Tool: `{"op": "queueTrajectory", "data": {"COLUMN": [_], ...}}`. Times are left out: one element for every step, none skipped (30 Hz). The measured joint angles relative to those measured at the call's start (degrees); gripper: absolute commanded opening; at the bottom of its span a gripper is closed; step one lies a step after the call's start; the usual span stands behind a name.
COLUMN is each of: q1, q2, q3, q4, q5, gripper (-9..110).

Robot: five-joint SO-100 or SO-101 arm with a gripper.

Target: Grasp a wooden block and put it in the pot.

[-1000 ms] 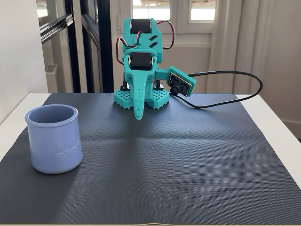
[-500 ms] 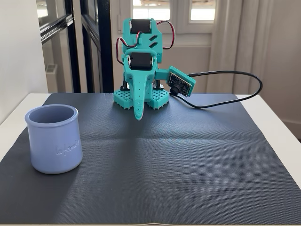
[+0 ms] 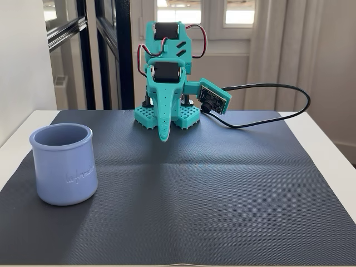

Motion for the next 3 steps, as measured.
{"op": "queueTrajectory", "data": {"q1": [0.0, 0.0, 0.0], "q2": [0.0, 0.0, 0.0], "q3": [0.0, 0.0, 0.0], "q4": [0.0, 0.0, 0.0], "q5": [0.0, 0.0, 0.0], "gripper": [0, 0, 0]}}
